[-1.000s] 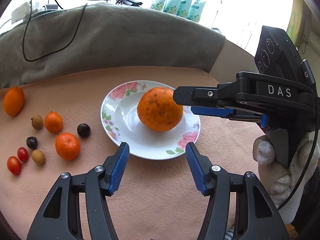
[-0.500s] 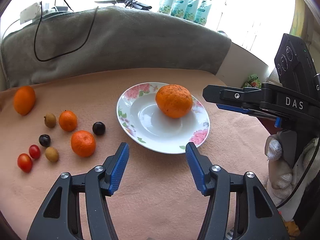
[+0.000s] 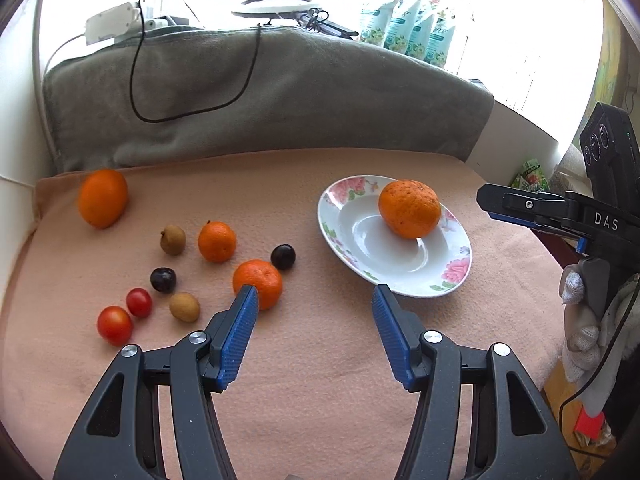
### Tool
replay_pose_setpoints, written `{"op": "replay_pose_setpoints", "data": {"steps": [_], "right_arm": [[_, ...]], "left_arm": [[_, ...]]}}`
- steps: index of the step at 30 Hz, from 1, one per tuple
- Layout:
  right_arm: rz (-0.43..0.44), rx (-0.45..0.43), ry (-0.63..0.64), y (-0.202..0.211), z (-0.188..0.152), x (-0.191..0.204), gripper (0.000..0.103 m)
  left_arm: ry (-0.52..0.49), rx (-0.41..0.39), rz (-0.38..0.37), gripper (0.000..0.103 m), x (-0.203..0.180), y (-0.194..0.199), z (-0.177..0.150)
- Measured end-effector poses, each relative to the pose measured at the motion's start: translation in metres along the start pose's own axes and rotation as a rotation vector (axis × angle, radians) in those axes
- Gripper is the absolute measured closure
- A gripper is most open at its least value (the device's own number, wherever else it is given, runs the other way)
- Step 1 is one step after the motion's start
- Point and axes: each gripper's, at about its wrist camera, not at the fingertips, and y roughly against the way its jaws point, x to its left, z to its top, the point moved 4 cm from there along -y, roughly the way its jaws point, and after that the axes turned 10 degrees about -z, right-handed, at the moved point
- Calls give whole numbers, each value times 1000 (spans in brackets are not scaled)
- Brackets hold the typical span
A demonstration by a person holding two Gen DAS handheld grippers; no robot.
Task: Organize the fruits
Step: 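Move both grippers back toward the small fruits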
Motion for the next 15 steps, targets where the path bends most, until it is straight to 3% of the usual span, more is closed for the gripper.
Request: {"op": "replay_pose_setpoints", "data": {"steps": [5,15], "right_arm": [[-24,-4,80,-4,0,16,27],[-25,6,235,-17,2,58,27]], "left_arm": [[20,-1,75,44,35,13,-2],[49,22,153,44,87,30,-8]]}}
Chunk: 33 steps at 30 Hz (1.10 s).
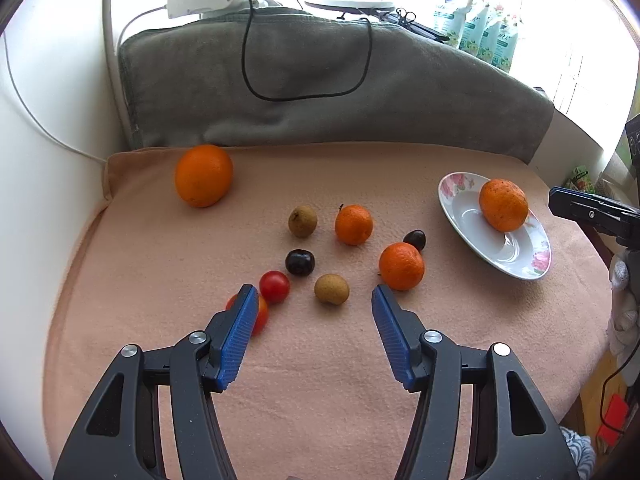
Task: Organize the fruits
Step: 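Move both grippers back toward the small fruits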
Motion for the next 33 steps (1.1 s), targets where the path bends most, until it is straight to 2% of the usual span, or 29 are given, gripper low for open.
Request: {"op": "replay_pose_setpoints", "data": {"steps": [5,6,12,15,19,22,26,28,33], "right_arm": [[22,7,37,-10,8,16,27],[26,10,43,-12,9,19,27],[64,42,77,-29,16,38,27],[82,62,101,-38,18,50,35],[105,90,131,-51,23,64,38],[124,112,158,-62,24,77,46],[144,148,186,-80,26,91,49],[157,171,187,-90,27,96,54],[160,217,177,-115,29,104,55]], "left_arm": [[18,11,12,45,18,-2,0],[16,15,10,51,20,-3,0],[5,47,-19,58,26,-13,1],[-11,71,-32,61,27,-21,3],[-36,106,-33,62,28,-32,6],[-45,126,-31,62,30,-38,8],[-40,154,-36,62,34,-45,8],[-48,163,-34,62,33,-47,8],[-69,189,-29,62,35,-55,9]]}}
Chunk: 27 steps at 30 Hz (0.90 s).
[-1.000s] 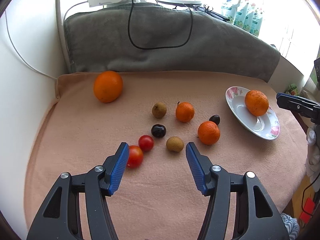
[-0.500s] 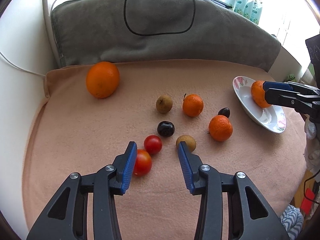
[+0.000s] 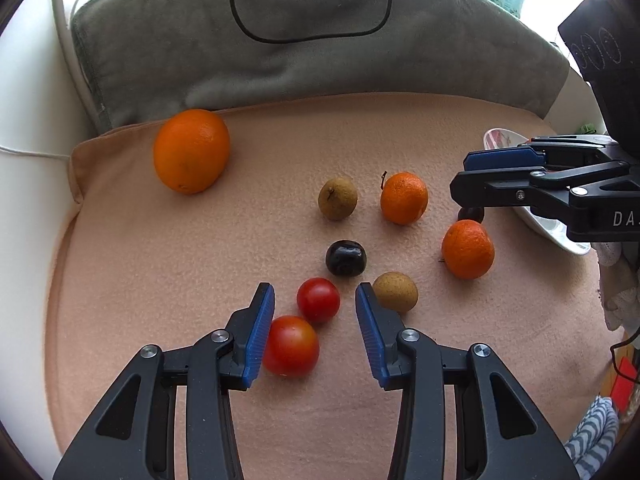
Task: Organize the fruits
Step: 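Move both grippers back toward the small fruits, then grasp a red cherry tomato with the left gripper while the right gripper grasps a tangerine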
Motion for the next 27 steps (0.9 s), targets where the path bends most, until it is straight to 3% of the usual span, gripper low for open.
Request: {"op": "replay_pose_setpoints", "data": {"steps": [10,16,27], "right_arm": [[-5,43,11,-28,4,1,55],[-7,60,13,-39,4,1,59],[-10,67,28,-45,5,2,59]], "left_arm": [[-10,28,-16,68,3,-12,5],[-86,74,10,69,-4,-18,8],[-164,177,25,80,-9,-27,16]]}}
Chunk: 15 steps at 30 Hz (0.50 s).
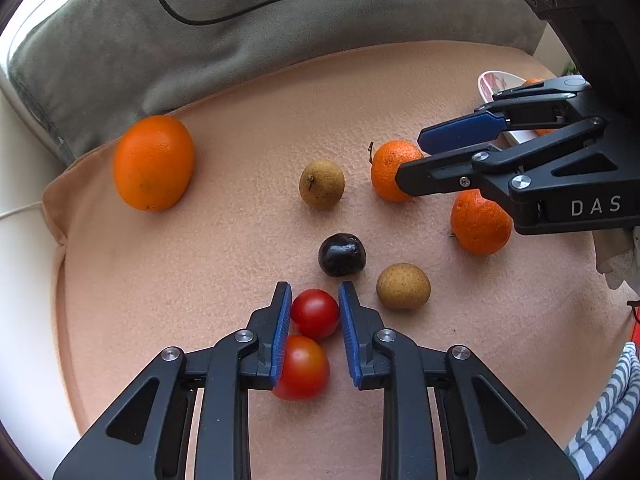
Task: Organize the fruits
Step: 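Grasp a red cherry tomato with the left gripper while the right gripper grasps a tangerine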
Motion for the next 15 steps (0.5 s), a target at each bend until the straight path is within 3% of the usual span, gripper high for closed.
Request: {"op": "replay_pose_setpoints", "data": {"steps": [15], "right_arm": [[0,-2,37,-8,5,12,66]], "left_arm": [[50,-32,0,81,-5,5,4]]}}
